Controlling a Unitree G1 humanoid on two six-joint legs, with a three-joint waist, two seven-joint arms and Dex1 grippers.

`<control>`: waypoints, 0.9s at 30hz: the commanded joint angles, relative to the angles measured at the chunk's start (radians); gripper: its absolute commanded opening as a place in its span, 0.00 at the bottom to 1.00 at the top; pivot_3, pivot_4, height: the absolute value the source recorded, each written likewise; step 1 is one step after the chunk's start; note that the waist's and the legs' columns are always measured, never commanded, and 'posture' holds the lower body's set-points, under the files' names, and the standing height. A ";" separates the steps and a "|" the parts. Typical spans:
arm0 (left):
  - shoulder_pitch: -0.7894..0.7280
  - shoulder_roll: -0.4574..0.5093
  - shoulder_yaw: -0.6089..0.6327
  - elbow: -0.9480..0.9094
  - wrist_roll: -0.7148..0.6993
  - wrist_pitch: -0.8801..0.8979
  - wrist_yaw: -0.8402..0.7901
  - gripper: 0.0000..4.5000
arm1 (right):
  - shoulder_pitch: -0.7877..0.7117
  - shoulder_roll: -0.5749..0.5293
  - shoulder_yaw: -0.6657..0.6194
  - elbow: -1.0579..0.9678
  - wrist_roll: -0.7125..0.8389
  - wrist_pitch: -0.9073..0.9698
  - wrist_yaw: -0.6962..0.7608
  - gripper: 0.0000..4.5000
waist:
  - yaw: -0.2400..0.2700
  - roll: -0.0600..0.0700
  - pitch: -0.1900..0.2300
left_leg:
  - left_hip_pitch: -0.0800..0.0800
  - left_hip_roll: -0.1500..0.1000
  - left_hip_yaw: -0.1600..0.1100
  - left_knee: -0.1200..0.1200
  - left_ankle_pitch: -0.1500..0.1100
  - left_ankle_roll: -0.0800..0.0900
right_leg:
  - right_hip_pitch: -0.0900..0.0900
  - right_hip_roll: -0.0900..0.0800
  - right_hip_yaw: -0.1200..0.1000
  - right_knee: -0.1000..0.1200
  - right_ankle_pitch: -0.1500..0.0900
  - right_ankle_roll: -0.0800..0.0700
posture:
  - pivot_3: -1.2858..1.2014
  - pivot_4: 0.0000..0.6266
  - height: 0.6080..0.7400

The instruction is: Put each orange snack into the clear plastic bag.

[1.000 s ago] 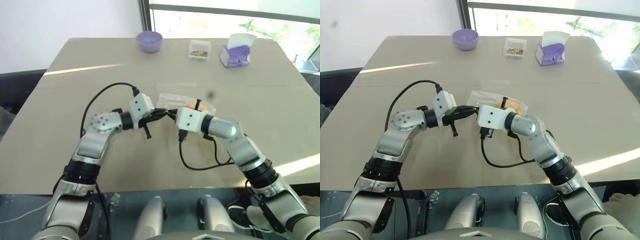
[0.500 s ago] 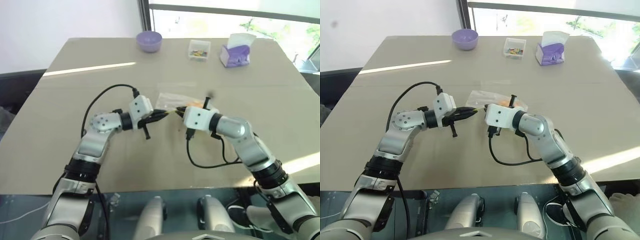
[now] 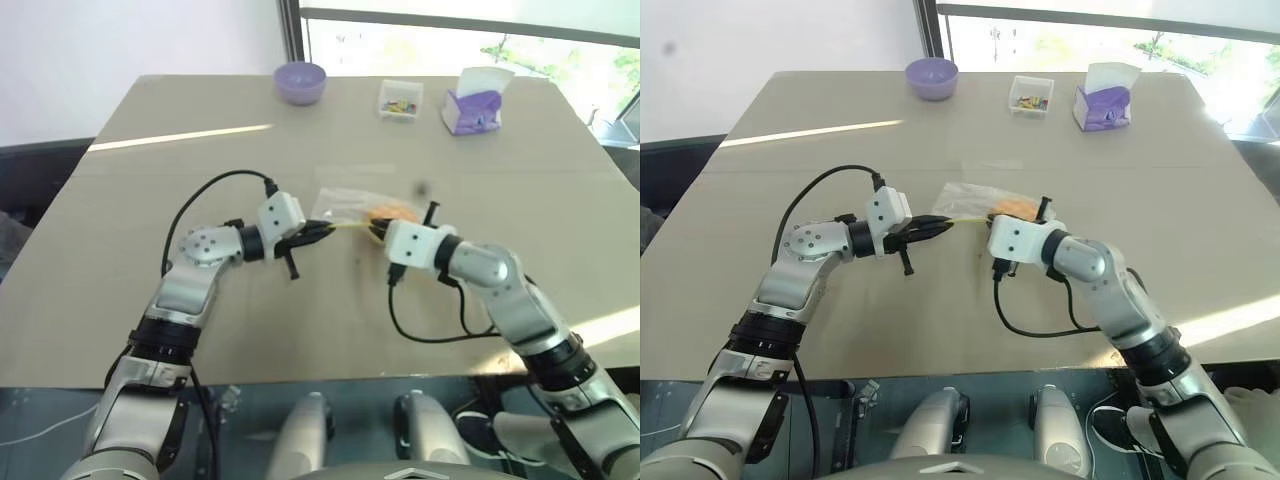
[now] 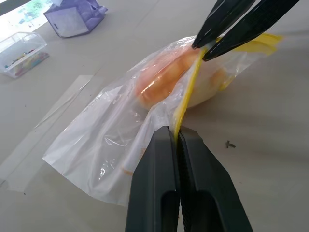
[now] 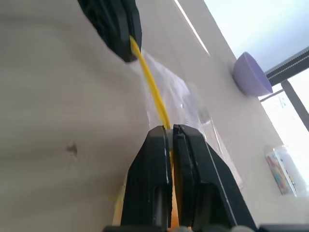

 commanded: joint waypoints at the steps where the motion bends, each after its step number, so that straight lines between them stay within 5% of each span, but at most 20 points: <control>1: -0.001 0.038 0.057 0.001 -0.011 0.008 0.002 0.00 | 0.031 -0.063 -0.110 -0.014 -0.012 0.001 -0.028 0.00 | 0.000 0.000 0.000 | 0.000 0.000 0.000 0.000 0.000 0.000 | 0.000 0.000 0.000 0.000 0.000 0.000 | 0.52 0.24 1.00; 27: 0.007 0.034 0.072 -0.063 -0.027 0.051 0.021 0.00 | 0.242 -0.208 -0.247 -0.060 0.023 0.001 -0.037 0.00 | 0.001 0.000 0.000 | 0.000 0.000 0.000 0.000 0.000 0.000 | 0.000 0.000 0.000 -0.001 0.000 0.000 | 0.52 0.24 1.00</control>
